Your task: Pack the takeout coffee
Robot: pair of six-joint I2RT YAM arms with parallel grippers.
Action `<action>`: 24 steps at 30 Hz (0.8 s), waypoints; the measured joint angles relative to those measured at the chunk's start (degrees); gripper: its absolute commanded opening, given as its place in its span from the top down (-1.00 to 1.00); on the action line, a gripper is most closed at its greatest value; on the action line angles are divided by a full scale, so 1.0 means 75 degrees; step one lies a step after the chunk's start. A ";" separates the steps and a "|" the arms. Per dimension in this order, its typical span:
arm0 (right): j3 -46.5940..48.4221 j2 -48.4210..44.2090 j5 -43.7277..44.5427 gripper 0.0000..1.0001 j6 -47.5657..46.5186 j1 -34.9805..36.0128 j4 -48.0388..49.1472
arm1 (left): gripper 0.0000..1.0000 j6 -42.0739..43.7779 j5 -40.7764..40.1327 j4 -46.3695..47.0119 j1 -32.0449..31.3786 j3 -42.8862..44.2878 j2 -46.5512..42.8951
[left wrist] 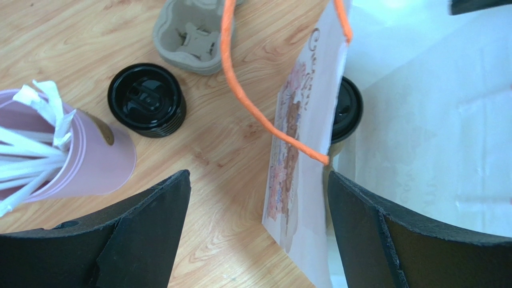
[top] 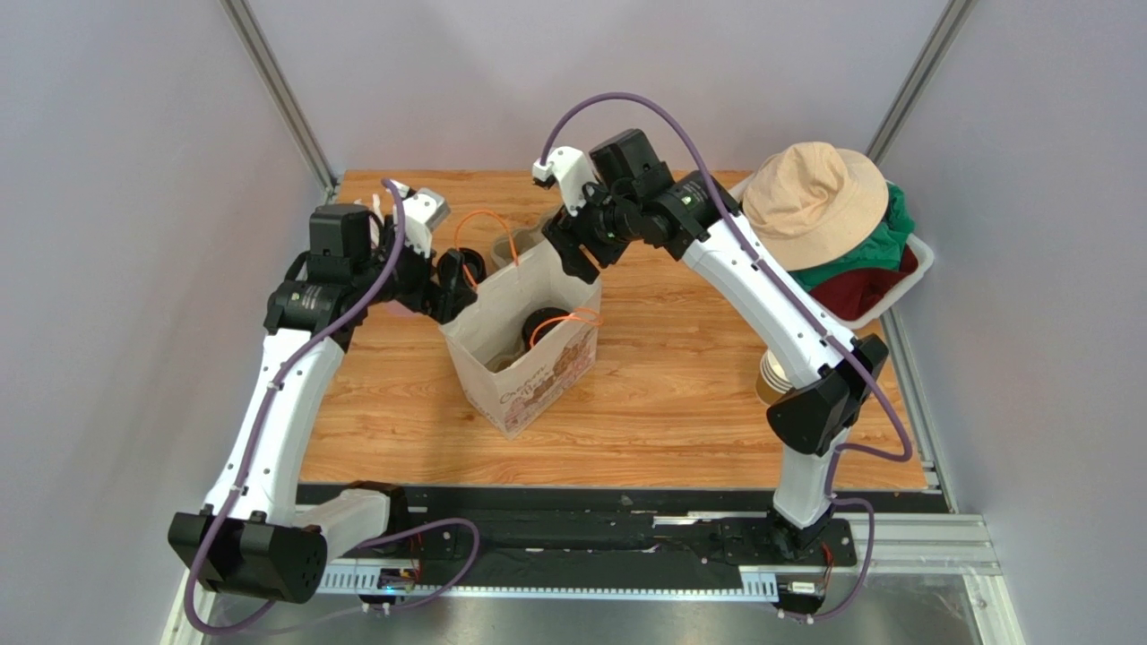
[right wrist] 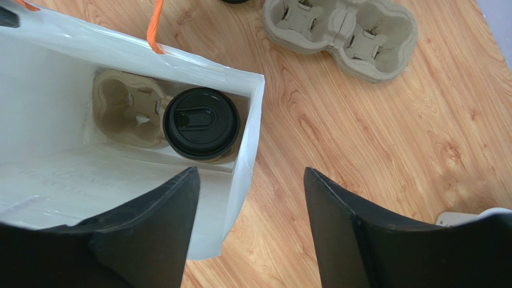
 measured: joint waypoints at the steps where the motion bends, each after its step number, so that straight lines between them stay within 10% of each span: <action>1: 0.0000 0.0020 -0.0006 -0.01 0.0006 0.0000 0.0000 | -0.86 0.0038 0.0090 -0.0029 0.0000 0.0044 0.0000; 9: -0.0102 0.0341 -0.0023 0.75 0.0128 -0.0035 0.0009 | -0.89 0.0370 0.0609 -0.0338 0.0000 0.0525 -0.0128; 24: -0.0979 -0.0297 0.0469 1.00 0.0746 -0.0595 0.0070 | -0.95 0.0539 -0.0402 -0.0382 0.0332 0.1489 -0.0309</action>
